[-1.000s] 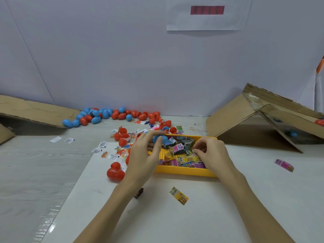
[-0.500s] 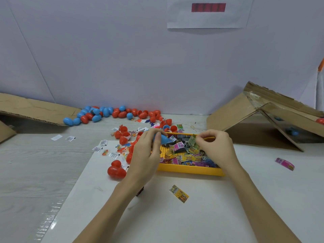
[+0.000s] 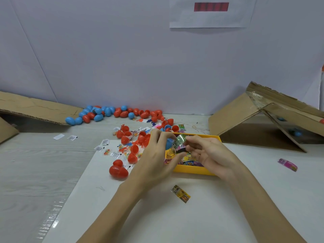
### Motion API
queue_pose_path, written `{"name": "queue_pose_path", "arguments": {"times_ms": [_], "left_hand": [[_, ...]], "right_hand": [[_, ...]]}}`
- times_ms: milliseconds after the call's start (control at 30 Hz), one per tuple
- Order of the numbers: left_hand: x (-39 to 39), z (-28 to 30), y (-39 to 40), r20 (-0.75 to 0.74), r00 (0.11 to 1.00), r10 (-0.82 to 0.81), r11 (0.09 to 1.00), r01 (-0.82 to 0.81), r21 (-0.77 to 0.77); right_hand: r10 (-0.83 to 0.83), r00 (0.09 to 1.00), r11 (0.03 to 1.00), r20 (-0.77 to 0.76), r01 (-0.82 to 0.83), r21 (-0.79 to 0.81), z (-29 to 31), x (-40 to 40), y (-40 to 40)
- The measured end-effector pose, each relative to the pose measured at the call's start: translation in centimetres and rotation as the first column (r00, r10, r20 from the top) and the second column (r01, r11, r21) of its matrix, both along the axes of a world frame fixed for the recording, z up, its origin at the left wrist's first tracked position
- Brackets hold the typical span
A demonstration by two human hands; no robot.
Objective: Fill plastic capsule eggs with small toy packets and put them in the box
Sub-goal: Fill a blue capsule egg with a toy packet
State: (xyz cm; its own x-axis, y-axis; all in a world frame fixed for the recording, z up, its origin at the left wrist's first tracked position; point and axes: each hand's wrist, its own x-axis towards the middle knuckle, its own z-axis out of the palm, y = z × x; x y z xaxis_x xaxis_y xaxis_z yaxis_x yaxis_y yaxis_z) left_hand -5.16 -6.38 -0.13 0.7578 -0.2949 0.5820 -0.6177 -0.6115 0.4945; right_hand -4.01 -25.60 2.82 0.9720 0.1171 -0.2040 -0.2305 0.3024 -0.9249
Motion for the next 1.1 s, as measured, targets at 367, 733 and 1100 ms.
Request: {"name": "queue_pose_path", "arguments": {"times_ms": [367, 733, 1100], "left_hand": [[0.6, -0.1, 0.4, 0.146, 0.988, 0.054, 0.998, -0.048, -0.047], [0.3, 0.3, 0.5, -0.157, 0.987, -0.027, 0.981, -0.004, -0.192], [0.0, 1.5, 0.4, -0.355, 0.901, -0.25, 0.843, 0.022, -0.537]], "right_hand": [[0.062, 0.887, 0.725, 0.458, 0.276, -0.631, 0.1, -0.9, 0.4], [0.176, 0.802, 0.589, 0.57, 0.378, -0.714, -1.2, -0.8, 1.4], [-0.007, 0.888, 0.861, 0.46, 0.24, -0.449, -0.5, -1.1, 1.5]]}}
